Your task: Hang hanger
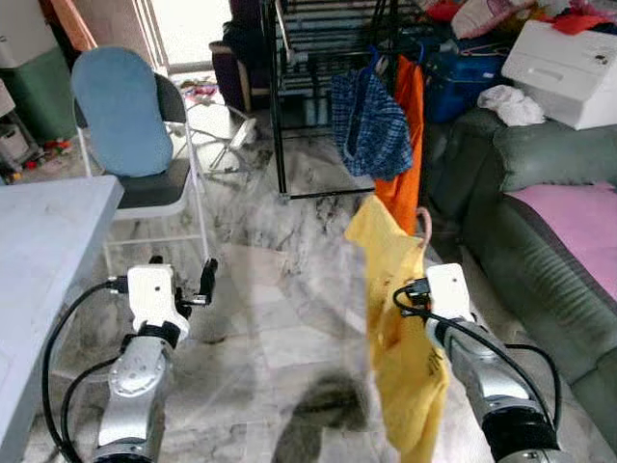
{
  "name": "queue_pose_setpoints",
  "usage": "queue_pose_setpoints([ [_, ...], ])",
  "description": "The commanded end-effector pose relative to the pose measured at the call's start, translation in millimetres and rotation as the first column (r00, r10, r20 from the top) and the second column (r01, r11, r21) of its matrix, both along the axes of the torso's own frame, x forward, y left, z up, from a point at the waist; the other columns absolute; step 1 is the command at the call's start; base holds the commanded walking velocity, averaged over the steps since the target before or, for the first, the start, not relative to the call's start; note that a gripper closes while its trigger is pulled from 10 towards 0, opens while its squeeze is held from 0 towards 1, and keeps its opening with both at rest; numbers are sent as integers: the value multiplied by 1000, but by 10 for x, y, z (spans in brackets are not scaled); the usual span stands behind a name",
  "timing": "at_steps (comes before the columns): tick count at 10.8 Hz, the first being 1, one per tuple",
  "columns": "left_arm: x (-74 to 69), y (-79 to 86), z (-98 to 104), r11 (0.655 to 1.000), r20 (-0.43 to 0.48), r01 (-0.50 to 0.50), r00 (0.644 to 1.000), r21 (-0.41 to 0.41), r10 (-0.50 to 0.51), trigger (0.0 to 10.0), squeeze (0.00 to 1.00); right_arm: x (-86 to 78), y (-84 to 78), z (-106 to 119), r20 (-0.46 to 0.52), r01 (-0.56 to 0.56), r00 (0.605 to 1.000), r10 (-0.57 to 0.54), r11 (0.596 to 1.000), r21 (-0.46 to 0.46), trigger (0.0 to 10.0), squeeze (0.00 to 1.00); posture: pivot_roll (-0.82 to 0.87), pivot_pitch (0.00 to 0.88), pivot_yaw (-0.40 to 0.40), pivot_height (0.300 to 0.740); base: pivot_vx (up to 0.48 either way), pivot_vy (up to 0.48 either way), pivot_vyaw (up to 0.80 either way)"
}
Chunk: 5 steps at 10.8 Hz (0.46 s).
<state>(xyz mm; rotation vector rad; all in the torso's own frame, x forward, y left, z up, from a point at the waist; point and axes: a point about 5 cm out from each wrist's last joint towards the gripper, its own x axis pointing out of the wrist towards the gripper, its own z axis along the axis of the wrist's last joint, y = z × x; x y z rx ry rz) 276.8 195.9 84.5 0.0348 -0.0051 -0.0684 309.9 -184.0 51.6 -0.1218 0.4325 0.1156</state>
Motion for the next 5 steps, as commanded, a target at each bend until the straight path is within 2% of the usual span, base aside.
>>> queue_pose_setpoints([
  [1,-30,-72,34,994,-13,102,995,29,-101,10000,0,137,2,212,74,-10,997,9,1000,5,10000,0,-68,0,25,740,409,0,0],
  [3,-115,-61,-55,987,-97,160,983,19,-158,10000,0,210,-13,297,76,-70,995,72,997,-23,10000,0,-63,0,26,740,407,0,0],
  [4,-187,-52,-177,990,-152,140,979,-2,-138,10000,0,202,21,252,29,-66,997,65,997,34,10000,0,-65,0,12,740,405,0,0],
  [5,-264,-91,-274,991,-184,131,974,-11,-131,10000,0,182,72,224,20,-107,994,107,994,7,10000,0,-64,0,14,740,405,0,0],
])
